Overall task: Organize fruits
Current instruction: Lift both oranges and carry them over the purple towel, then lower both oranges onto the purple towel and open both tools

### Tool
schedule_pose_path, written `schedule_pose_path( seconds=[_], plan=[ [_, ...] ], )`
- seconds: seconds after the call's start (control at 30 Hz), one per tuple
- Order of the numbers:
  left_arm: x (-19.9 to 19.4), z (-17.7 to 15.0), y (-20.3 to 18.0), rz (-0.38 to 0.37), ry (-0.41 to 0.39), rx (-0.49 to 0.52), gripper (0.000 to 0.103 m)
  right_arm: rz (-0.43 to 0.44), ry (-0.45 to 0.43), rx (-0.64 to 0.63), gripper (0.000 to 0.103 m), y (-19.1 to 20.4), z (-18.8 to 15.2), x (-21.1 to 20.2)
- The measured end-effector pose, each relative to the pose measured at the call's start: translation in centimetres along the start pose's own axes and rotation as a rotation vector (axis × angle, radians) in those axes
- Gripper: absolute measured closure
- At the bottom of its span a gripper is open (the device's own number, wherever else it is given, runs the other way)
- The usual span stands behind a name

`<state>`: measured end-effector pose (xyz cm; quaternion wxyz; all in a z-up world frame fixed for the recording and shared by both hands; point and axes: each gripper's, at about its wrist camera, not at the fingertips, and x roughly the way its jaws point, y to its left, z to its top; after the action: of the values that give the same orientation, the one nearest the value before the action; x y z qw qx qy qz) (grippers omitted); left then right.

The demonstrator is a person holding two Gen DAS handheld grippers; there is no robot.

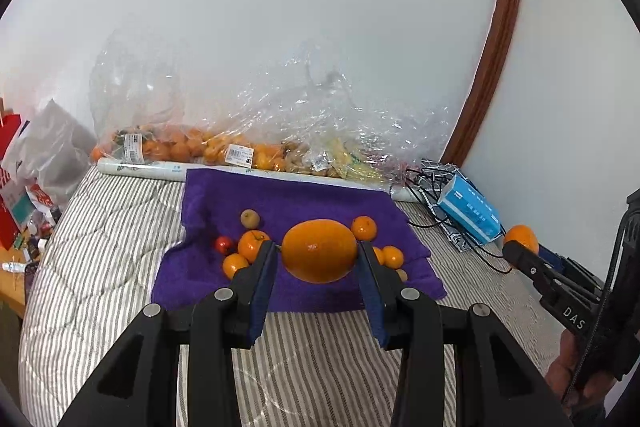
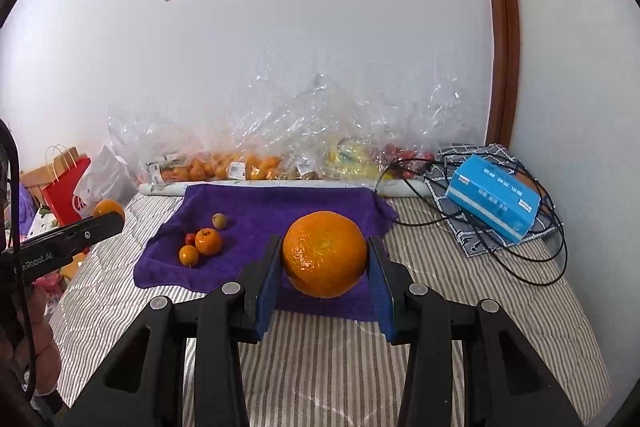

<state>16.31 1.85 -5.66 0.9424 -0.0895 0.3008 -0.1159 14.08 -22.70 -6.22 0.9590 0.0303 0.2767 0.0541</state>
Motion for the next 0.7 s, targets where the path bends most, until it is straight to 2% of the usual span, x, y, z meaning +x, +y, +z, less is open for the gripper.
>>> schedule_pose_path(
  seconds=[0.7],
  plan=[
    [2.3,1.3,1.0,0.017,0.027,-0.026,0.064,-0.025,0.025,-0.046,0.062,1.5,1.8,2.2]
  ],
)
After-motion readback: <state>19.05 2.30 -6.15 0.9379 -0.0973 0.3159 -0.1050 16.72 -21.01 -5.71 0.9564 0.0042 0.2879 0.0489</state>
